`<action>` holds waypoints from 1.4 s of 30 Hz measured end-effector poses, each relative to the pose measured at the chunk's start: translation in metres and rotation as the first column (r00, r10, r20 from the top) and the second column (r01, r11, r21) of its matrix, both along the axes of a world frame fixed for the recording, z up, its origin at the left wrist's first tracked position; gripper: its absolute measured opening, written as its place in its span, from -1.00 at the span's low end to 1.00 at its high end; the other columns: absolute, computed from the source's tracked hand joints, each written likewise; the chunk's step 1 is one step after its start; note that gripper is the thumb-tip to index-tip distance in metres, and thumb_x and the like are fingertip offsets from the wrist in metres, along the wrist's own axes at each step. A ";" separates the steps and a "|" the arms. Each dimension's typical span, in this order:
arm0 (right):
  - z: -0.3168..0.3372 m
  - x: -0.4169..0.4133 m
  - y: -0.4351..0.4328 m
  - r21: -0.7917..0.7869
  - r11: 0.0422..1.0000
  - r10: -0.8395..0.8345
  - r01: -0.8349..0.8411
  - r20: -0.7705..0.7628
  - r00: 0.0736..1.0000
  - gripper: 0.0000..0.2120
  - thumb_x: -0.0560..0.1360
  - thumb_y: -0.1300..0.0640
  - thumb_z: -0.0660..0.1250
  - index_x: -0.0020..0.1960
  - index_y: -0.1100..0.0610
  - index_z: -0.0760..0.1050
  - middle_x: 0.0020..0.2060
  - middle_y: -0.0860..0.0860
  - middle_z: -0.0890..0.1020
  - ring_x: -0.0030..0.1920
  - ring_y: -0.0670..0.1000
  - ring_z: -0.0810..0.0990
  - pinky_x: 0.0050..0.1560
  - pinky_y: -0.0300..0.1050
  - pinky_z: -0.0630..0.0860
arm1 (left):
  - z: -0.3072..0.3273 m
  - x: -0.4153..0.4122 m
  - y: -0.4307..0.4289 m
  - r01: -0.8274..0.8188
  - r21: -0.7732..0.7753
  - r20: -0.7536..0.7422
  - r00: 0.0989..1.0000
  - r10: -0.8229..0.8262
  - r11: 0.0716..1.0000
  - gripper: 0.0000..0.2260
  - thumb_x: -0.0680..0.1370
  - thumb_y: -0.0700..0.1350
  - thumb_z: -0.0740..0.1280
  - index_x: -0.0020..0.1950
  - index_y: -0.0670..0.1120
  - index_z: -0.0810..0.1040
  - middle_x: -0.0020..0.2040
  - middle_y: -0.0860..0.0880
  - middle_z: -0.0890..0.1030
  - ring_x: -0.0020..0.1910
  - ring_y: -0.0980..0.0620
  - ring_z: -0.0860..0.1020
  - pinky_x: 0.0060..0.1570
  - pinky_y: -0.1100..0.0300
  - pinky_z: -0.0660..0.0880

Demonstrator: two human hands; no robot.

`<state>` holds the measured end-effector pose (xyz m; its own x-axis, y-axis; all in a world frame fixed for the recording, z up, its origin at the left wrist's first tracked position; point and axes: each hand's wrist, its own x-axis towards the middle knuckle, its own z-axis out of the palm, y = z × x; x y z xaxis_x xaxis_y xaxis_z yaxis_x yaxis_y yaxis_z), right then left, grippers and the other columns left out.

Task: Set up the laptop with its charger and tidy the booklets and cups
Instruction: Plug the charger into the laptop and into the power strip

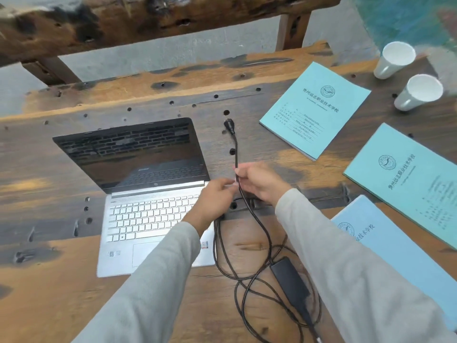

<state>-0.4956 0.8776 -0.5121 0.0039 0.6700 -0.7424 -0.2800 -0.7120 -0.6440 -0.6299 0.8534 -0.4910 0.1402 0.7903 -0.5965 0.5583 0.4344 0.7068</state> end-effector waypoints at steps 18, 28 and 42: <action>0.268 0.042 -0.111 0.386 0.900 -0.280 0.202 0.155 0.948 -0.63 0.66 -0.02 0.20 0.19 0.21 0.66 0.04 0.01 0.71 -0.16 -0.09 0.60 -0.30 -0.29 0.48 | 0.235 0.040 -0.125 0.346 0.324 0.422 0.780 -0.462 0.881 -0.81 0.67 -0.15 0.22 0.25 -0.16 0.49 -0.18 -0.14 0.72 -0.20 -0.11 0.70 -0.11 -0.02 0.67; 0.334 0.033 -0.288 0.453 0.560 -0.725 0.693 -0.136 0.675 -0.75 0.72 0.12 0.11 0.04 0.27 0.45 -0.39 0.03 0.53 -0.56 -0.15 0.36 -0.59 -0.36 0.20 | 0.237 0.013 -0.267 0.762 0.480 0.206 0.383 -0.901 0.434 -0.77 0.65 -0.07 0.25 0.30 -0.04 0.47 -0.14 0.05 0.74 -0.31 0.31 0.61 -0.18 0.34 0.45; 0.310 0.018 -0.526 0.493 0.219 -0.972 0.842 0.031 0.234 -0.77 0.67 0.13 0.14 0.27 0.17 0.46 -0.51 -0.05 0.38 -0.61 -0.11 0.18 -0.61 -0.26 0.06 | 0.202 0.018 -0.441 0.904 0.427 0.025 -0.053 -0.998 -0.037 -0.74 0.64 -0.09 0.24 0.31 -0.09 0.51 -0.05 0.02 0.74 -0.02 0.05 0.67 0.08 0.22 0.49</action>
